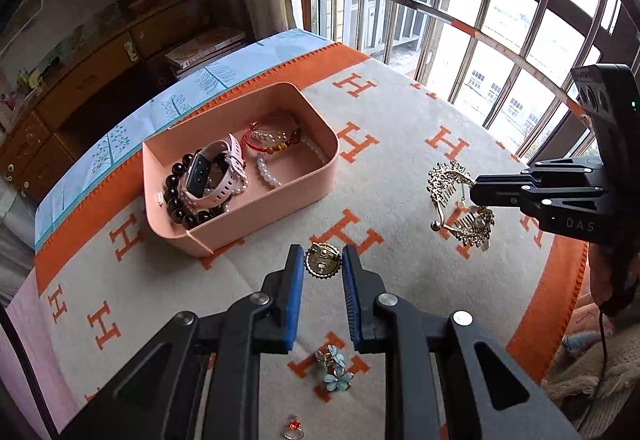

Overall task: Organize jewelry
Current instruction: 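Grasp the round gold pin with the left tool while the right tool carries the brooch to the tray, then release the gold pin and gold brooch into the pink tray with both tools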

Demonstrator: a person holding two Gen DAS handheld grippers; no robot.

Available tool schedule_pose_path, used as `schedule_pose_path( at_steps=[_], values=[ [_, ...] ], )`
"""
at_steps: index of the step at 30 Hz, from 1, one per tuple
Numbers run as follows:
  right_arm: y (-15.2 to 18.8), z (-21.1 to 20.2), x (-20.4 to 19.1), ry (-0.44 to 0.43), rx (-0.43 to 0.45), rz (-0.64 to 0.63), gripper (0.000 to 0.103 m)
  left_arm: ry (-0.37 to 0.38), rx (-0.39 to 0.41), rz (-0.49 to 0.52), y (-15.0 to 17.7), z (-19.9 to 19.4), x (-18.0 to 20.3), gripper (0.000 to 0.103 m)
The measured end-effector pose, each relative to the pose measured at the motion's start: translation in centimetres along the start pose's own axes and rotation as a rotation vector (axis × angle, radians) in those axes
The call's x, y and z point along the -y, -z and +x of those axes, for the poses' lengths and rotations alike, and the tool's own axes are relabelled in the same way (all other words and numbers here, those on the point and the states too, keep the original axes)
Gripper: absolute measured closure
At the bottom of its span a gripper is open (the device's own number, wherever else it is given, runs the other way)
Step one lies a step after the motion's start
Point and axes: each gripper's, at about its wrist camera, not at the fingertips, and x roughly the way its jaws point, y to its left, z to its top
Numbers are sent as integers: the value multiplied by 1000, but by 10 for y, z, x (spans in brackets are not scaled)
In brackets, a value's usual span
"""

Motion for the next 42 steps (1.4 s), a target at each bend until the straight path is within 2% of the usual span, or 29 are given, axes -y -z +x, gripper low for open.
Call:
schedule_pose_path(
  at_steps=[5,9,14,19,25,31,37,42],
  values=[
    [-38,-21,-25,-45,69,-48,95,-42,50,-86,-23,-24,-24,86],
    [-77,-30,-40,-44,135,-61,95,-62,56,-185,-45,-19,-46,86],
    [-124,-25,-47,-12,187,-41,95,-15,41,-301,-63,6,-62,86],
    [-154,5,-51,28,157,-48,95,24,13,-357,-64,30,-68,86],
    [-155,57,-70,82,37,-190,95,11,15,-412,-52,31,-86,86],
    [-146,88,-92,101,-36,-302,95,-9,12,-477,-41,31,-109,86],
    [-139,97,-106,54,-65,-348,95,2,13,-510,-38,36,-120,86],
    [-146,86,-106,-92,-65,-258,94,15,55,-527,-38,25,-122,86]
  ],
)
